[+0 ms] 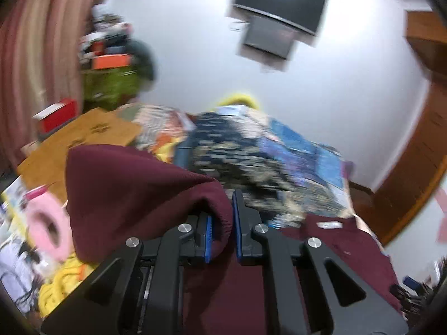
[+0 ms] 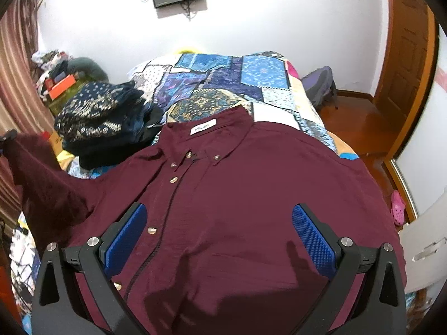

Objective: Fold large clothes
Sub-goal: 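Lift the sleeve with the left tool, lay it across the shirt body, open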

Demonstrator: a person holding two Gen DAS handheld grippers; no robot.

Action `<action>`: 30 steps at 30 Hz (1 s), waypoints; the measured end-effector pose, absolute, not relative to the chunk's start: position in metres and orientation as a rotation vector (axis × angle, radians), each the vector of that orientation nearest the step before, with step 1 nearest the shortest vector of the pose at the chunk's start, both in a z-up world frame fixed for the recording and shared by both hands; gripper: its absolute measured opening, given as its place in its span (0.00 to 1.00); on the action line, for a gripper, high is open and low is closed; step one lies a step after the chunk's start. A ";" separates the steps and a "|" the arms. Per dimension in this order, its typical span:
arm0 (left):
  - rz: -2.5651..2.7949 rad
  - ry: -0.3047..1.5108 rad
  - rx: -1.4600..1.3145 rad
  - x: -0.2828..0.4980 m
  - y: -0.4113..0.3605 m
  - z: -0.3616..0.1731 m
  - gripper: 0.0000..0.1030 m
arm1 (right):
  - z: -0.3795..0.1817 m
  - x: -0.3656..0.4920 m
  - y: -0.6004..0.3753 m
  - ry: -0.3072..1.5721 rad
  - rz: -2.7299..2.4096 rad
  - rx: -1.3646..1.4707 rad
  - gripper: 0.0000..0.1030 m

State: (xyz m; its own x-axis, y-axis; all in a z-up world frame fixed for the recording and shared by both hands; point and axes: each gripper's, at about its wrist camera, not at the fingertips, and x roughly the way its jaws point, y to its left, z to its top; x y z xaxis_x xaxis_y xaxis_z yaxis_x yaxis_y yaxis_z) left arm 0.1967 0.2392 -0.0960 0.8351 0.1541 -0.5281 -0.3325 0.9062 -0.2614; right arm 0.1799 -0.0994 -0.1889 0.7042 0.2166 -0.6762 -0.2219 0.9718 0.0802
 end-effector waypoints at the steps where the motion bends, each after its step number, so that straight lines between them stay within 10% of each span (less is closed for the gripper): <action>1: 0.235 0.531 -0.340 0.203 0.228 -0.095 0.11 | -0.189 0.180 -0.103 0.748 0.241 0.004 1.00; 22: -0.226 1.039 -0.098 0.259 0.012 -0.226 0.13 | -0.194 0.175 -0.142 0.747 0.184 0.043 1.00; 30: -0.278 1.074 -0.051 0.251 0.001 -0.226 0.43 | -0.192 0.173 -0.139 0.745 0.181 0.011 1.00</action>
State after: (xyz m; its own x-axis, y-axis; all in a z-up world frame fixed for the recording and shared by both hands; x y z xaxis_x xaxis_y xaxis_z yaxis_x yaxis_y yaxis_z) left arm 0.2506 0.0012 -0.2262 0.4457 -0.2489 -0.8599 0.1991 0.9641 -0.1759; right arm 0.1727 -0.1390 -0.1919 0.7205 0.1675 -0.6729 -0.1594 0.9844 0.0744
